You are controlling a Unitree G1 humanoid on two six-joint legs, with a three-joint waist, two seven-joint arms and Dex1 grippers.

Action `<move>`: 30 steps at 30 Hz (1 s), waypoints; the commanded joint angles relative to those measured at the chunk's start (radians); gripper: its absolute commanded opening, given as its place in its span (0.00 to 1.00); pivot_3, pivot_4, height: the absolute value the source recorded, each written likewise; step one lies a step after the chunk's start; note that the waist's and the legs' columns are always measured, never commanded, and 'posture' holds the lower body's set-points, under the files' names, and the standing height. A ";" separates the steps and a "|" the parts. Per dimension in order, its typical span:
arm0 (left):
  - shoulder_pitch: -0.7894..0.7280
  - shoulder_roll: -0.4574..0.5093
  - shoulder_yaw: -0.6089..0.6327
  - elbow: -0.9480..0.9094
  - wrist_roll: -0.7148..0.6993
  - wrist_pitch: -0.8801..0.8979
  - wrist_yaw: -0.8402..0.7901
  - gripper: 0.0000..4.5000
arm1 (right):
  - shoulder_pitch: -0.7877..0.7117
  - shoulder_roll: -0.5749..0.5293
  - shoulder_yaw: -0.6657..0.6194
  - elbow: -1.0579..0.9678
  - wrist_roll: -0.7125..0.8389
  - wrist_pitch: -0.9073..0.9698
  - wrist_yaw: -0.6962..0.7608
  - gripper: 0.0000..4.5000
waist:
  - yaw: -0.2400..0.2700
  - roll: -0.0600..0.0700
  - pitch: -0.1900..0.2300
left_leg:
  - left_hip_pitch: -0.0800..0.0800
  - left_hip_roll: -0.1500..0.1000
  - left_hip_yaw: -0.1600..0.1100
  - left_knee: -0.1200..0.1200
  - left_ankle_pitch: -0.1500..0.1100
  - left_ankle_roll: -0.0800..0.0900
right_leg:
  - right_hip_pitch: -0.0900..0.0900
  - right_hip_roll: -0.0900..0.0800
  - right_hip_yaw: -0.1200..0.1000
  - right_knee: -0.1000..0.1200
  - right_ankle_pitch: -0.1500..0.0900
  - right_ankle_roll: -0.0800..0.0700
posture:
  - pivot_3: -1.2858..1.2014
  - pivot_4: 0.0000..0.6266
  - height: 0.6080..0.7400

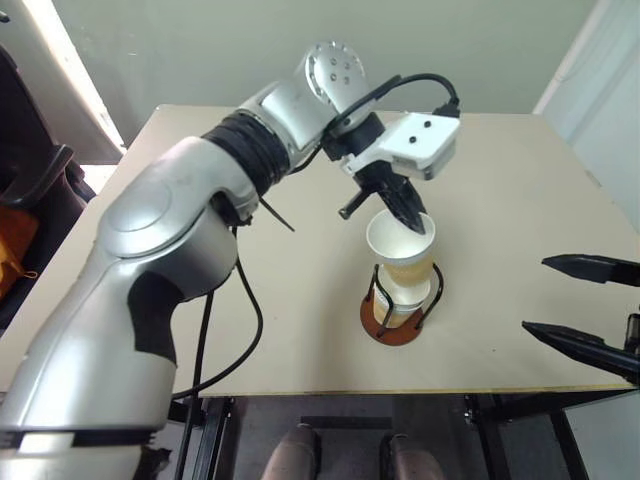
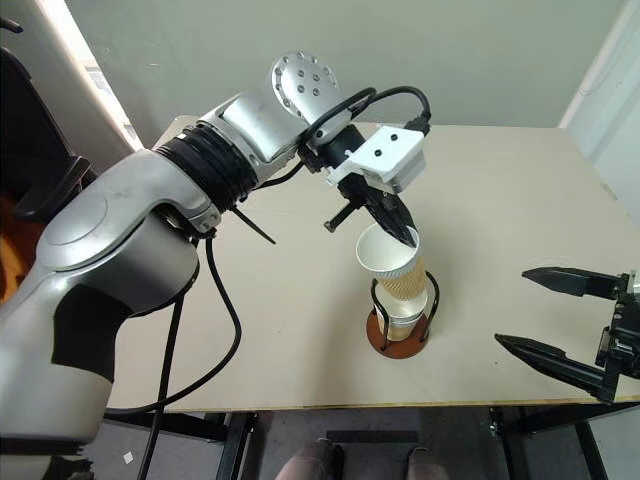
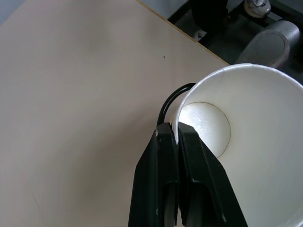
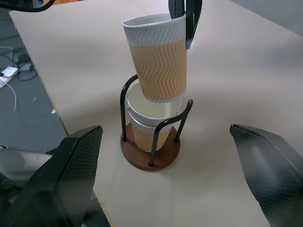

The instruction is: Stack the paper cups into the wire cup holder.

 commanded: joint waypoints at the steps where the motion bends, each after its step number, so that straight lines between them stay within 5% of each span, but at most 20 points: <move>1: -0.024 -0.016 0.013 0.007 0.002 -0.026 -0.036 0.01 | 0.009 -0.007 -0.031 -0.006 0.010 -0.021 -0.011 1.00 | 0.001 0.000 0.000 | 0.000 0.000 0.000 0.001 0.000 0.000 | 0.000 0.000 0.000 0.000 0.000 0.000 | 0.52 0.24 1.00; 8: -0.007 -0.040 -0.029 0.001 0.028 -0.052 -0.036 0.01 | 0.013 -0.011 -0.040 -0.006 0.013 -0.030 -0.030 1.00 | 0.001 0.000 0.000 | 0.003 0.000 0.000 0.007 -0.003 0.004 | 0.005 0.000 0.000 0.000 0.000 0.001 | 0.52 0.24 1.00; 11: -0.008 -0.047 -0.033 0.004 0.030 -0.049 -0.036 0.14 | 0.033 0.004 -0.047 -0.022 0.014 -0.031 -0.035 1.00 | 0.001 0.000 0.000 | 0.003 0.000 0.000 0.010 -0.006 0.007 | 0.006 0.000 0.000 0.000 0.000 0.001 | 0.52 0.24 1.00; 21: 0.008 -0.074 0.004 0.034 0.078 -0.105 -0.036 0.94 | 0.015 -0.031 0.000 0.009 -0.002 -0.060 -0.044 1.00 | 0.002 0.001 0.000 | 0.003 0.000 0.000 0.011 -0.007 0.005 | 0.007 0.000 0.000 0.000 0.000 0.002 | 0.52 0.24 1.00; 26: 0.053 -0.026 0.059 0.043 0.097 -0.073 -0.036 0.94 | -0.027 -0.071 0.096 0.066 -0.025 -0.093 -0.013 1.00 | -0.001 0.002 -0.001 | 0.003 0.000 0.001 0.011 -0.007 0.005 | 0.007 0.000 0.000 0.000 0.000 0.002 | 0.52 0.24 1.00; 30: 0.196 0.120 0.158 -0.042 0.092 0.021 -0.036 0.94 | -0.075 -0.103 0.242 0.164 -0.125 -0.155 0.004 1.00 | -0.013 0.007 -0.004 | 0.005 0.001 0.002 0.011 -0.007 0.004 | 0.008 0.001 0.001 0.001 -0.001 0.003 | 0.52 0.24 1.00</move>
